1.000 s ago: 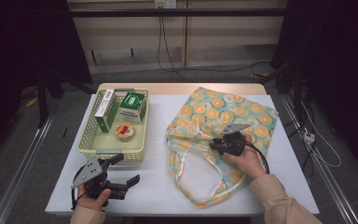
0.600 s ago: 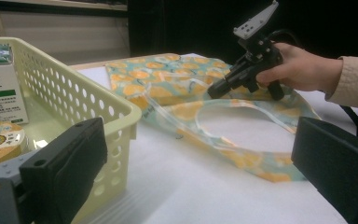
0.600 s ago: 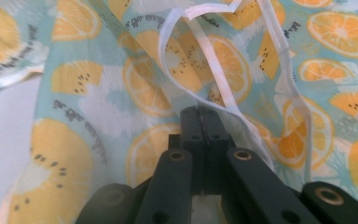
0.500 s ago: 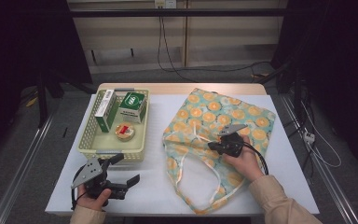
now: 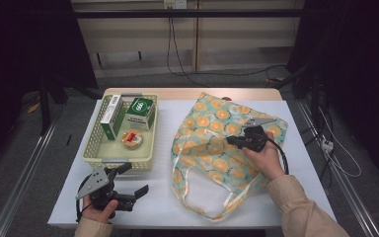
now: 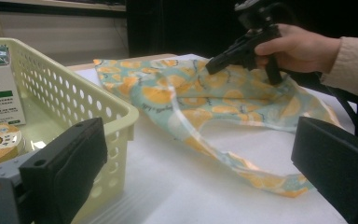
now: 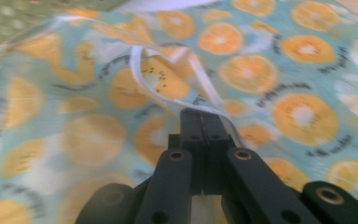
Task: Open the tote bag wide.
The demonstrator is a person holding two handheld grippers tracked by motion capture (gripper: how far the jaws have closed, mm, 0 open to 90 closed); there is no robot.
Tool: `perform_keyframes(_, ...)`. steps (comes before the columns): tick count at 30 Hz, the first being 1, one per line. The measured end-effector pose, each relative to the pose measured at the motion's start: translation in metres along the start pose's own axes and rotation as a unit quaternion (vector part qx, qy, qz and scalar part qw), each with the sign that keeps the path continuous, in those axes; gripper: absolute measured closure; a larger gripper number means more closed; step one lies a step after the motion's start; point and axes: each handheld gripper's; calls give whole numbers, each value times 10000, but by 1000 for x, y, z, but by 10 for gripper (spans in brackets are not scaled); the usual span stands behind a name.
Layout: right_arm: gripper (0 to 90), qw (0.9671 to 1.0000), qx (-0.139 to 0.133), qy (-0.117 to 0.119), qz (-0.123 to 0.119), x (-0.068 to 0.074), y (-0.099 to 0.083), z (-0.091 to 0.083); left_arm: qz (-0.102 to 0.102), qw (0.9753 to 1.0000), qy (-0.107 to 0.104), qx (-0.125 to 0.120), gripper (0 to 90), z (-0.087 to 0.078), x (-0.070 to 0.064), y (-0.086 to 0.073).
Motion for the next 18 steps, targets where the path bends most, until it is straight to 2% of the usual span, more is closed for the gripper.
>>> perform_keyframes(3, 900, 9998, 48, -98, 135, -12, -5, 9, -1, 10000, 3, -3, 30, 0, 1, 0)
perform_keyframes(7, 866, 9998, 169, -124, 65, -16, -11, 21, -30, 10000, 16, 8, 30, 0, 2, -1)
perform_keyframes(11, 751, 9995, 277, -101, -96, -10, -12, 22, -20, 10000, -17, 36, 30, 1, 1, -1)
perform_keyframes(13, 695, 9995, 283, 20, -165, -5, -13, 21, -20, 10000, -29, 54, 30, 2, 1, -2)
perform_keyframes(15, 617, 9989, 406, 130, -208, 1, -15, 21, -2, 10000, -31, 71, 30, 3, 1, -2)
perform_keyframes(18, 526, 9984, 435, 118, -350, 10, -19, 20, 2, 10000, -39, 67, 30, 3, 0, -1)
Point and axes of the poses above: each handheld gripper's, and its own axes: z roughly forward along the jaws, y roughly out of its top, x roughly to its left, and after that the axes turned 3 degrees about y, right-handed
